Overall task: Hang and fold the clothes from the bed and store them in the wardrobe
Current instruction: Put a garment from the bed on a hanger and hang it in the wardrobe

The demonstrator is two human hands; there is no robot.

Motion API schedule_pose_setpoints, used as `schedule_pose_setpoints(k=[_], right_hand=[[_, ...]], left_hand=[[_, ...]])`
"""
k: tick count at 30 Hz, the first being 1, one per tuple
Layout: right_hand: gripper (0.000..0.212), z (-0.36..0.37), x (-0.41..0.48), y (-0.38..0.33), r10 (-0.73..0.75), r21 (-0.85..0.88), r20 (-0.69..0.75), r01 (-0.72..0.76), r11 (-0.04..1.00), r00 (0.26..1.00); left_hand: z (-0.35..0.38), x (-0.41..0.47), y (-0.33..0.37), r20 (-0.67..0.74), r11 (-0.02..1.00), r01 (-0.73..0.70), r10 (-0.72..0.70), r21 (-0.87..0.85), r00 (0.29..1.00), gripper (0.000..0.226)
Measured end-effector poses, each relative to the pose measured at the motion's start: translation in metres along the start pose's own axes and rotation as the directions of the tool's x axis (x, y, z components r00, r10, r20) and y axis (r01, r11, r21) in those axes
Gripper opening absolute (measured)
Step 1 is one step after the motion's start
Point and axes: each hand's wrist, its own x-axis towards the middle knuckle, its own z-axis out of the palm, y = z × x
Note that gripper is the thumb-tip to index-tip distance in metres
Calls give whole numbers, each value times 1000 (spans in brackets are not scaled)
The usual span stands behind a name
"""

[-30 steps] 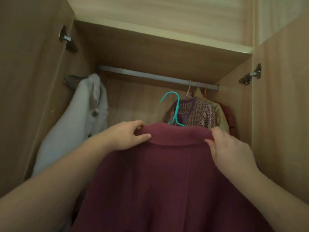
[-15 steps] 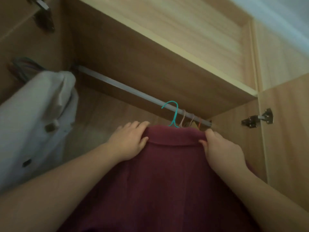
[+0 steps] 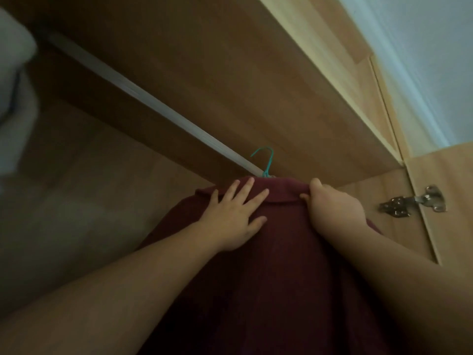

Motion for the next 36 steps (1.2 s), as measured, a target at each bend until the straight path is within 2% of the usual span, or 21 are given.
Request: schedule_pose_setpoints(k=[5, 13, 18, 21, 24, 29, 32, 36], right_hand=[[27, 30, 18, -11, 25, -41, 80, -22, 999, 996], [29, 33, -3, -22, 5, -25, 161, -1, 1000, 987], [39, 12, -33, -14, -21, 36, 164, 15, 999, 986], [60, -5, -63, 0, -91, 26, 191, 87, 996, 977], [62, -34, -108, 24, -106, -17, 244, 114, 993, 964], [58, -113, -211, 98, 23, -78, 386, 8, 997, 922], [60, -181, -285, 150, 115, -183, 458, -33, 983, 882], [62, -287, -396, 217, 275, -282, 531, -138, 949, 802]], left_hand=[[19, 30, -16, 65, 994, 40, -33, -102, 997, 61], [41, 4, -17, 138, 984, 99, -78, -149, 987, 63], [19, -22, 18, 78, 966, 138, -123, -221, 989, 62], [6, -39, 59, -27, 974, 30, -37, -223, 999, 62], [-3, -58, 111, -62, 961, -77, 62, -268, 996, 64], [-9, -107, 210, 14, 932, -149, 163, -329, 987, 69], [-18, -152, 283, 78, 910, -178, 222, -374, 972, 74], [-40, -232, 402, 202, 832, -201, 347, -518, 916, 79]])
